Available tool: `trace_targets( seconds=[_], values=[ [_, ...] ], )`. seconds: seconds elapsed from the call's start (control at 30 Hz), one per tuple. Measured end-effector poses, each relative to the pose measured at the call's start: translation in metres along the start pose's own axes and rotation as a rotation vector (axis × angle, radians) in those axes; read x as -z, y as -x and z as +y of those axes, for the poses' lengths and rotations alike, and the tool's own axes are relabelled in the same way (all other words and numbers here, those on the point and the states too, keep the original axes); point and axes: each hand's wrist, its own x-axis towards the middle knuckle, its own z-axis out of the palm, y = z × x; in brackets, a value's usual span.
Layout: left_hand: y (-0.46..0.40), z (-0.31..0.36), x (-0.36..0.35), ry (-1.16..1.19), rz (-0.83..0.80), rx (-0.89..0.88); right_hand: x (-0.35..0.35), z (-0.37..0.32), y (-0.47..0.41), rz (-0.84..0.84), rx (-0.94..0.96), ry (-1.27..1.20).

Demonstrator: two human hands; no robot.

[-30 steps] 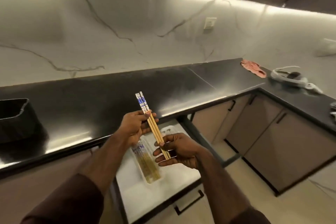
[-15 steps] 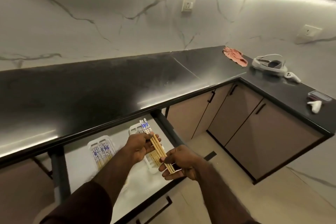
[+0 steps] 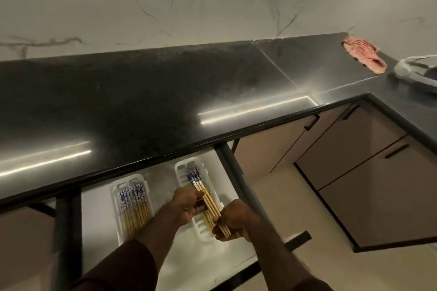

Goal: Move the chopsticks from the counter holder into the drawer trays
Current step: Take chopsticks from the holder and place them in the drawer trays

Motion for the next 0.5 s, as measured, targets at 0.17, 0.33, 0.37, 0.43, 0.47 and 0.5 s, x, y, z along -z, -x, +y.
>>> trace_targets(
  seconds=[0.17,0.33,0.37,0.43,0.47,0.5],
  values=[
    [-0.013,-0.005,-0.003,0.082,0.044,0.033,-0.005,0.0,-0.037,0.023,-0.009,0.081],
    [-0.022,-0.009,-0.007,0.153,0.071,0.026,-0.013,0.006,-0.065,0.052,0.041,0.072],
    [-0.024,-0.01,-0.008,0.156,0.071,0.024,-0.015,0.008,-0.07,0.049,0.05,0.067],
    [-0.028,-0.013,-0.01,0.166,0.079,0.021,-0.019,0.012,-0.078,0.049,0.068,0.056],
    [-0.03,-0.014,-0.011,0.17,0.089,0.018,-0.021,0.013,-0.081,0.051,0.076,0.052],
    [-0.033,-0.016,-0.012,0.174,0.105,0.017,-0.022,0.015,-0.084,0.052,0.083,0.048]
  ],
)
